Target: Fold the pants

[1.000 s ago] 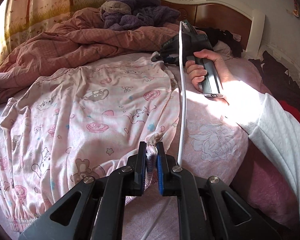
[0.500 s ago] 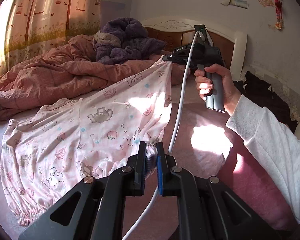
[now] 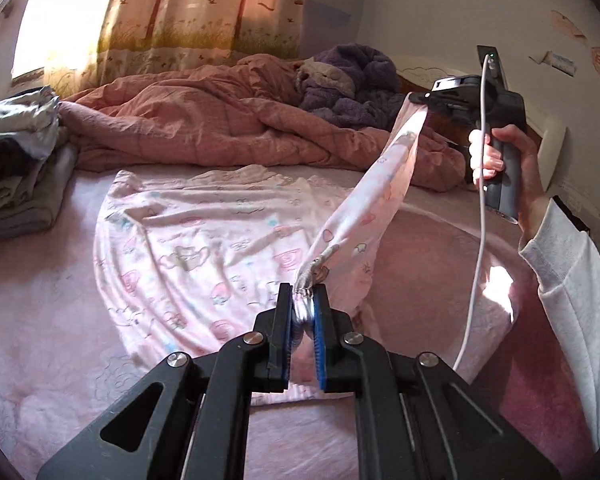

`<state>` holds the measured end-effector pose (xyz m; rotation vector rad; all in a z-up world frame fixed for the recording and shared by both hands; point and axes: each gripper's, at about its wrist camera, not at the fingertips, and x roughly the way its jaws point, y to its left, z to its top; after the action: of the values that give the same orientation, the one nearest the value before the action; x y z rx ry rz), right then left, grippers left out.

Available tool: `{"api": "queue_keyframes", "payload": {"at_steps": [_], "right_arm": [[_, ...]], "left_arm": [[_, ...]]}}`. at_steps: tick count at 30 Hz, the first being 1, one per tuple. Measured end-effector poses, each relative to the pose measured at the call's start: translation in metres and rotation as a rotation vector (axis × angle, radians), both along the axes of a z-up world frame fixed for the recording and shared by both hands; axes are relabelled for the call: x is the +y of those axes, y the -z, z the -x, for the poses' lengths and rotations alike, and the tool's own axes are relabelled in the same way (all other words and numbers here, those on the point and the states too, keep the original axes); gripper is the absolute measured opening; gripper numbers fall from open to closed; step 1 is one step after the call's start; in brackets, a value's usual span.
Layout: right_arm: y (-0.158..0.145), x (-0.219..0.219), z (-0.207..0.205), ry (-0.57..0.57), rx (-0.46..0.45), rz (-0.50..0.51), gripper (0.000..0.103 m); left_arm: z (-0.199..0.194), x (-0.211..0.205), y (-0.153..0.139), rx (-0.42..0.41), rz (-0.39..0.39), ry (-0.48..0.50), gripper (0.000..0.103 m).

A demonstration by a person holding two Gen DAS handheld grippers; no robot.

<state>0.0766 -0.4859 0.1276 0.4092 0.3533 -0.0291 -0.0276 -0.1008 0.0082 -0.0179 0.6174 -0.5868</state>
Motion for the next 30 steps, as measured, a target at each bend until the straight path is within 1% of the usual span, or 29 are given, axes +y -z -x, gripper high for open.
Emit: {"api": "queue_keyframes", "payload": {"at_steps": [3, 5, 7, 8, 9, 11, 14, 17, 18, 19, 21, 24, 26, 27, 30], "right_arm": [[-0.01, 0.036, -0.023, -0.026, -0.022, -0.005, 0.003], [-0.013, 0.063, -0.046, -0.053, -0.011, -0.001, 0.003], [-0.015, 0.091, -0.066, -0.079, -0.009, 0.009, 0.003], [-0.014, 0.106, -0.077, -0.094, -0.008, 0.013, 0.003], [-0.012, 0.121, -0.086, -0.104, -0.008, 0.016, 0.003], [-0.009, 0.15, -0.103, -0.122, 0.001, 0.033, 0.003], [-0.006, 0.189, -0.124, -0.159, -0.002, 0.066, 0.003], [-0.002, 0.223, -0.143, -0.203, 0.009, 0.106, 0.003], [0.0, 0.234, -0.149, -0.217, 0.016, 0.121, 0.003], [0.0, 0.234, -0.149, -0.217, 0.016, 0.121, 0.003], [0.007, 0.262, -0.164, -0.278, 0.031, 0.132, 0.003], [0.016, 0.285, -0.176, -0.317, 0.045, 0.135, 0.003], [0.02, 0.294, -0.181, -0.32, 0.059, 0.145, 0.003], [0.03, 0.305, -0.191, -0.32, 0.092, 0.163, 0.003], [0.044, 0.319, -0.203, -0.321, 0.126, 0.176, 0.003]], "left_arm": [[0.003, 0.018, 0.009, 0.002, -0.056, -0.057, 0.008], [0.006, 0.028, 0.016, 0.001, -0.067, -0.079, 0.009], [0.003, 0.036, 0.025, 0.024, -0.072, -0.105, 0.008], [0.0, 0.04, 0.03, 0.048, -0.069, -0.112, 0.009], [-0.006, 0.048, 0.034, 0.084, -0.046, -0.111, 0.009], [-0.009, 0.06, 0.037, 0.105, -0.014, -0.125, 0.008], [-0.008, 0.063, 0.038, 0.056, -0.096, -0.203, 0.009], [-0.008, 0.068, 0.039, 0.047, -0.094, -0.234, 0.009], [-0.006, 0.07, 0.038, 0.023, -0.108, -0.258, 0.009], [-0.005, 0.07, 0.036, -0.005, -0.136, -0.283, 0.009], [-0.005, 0.072, 0.036, -0.035, -0.184, -0.326, 0.009], [-0.006, 0.073, 0.042, -0.025, -0.214, -0.336, 0.009], [-0.003, 0.074, 0.045, -0.031, -0.223, -0.341, 0.009], [-0.002, 0.075, 0.045, -0.029, -0.215, -0.339, 0.009], [-0.003, 0.078, 0.045, -0.017, -0.199, -0.337, 0.009]]}}
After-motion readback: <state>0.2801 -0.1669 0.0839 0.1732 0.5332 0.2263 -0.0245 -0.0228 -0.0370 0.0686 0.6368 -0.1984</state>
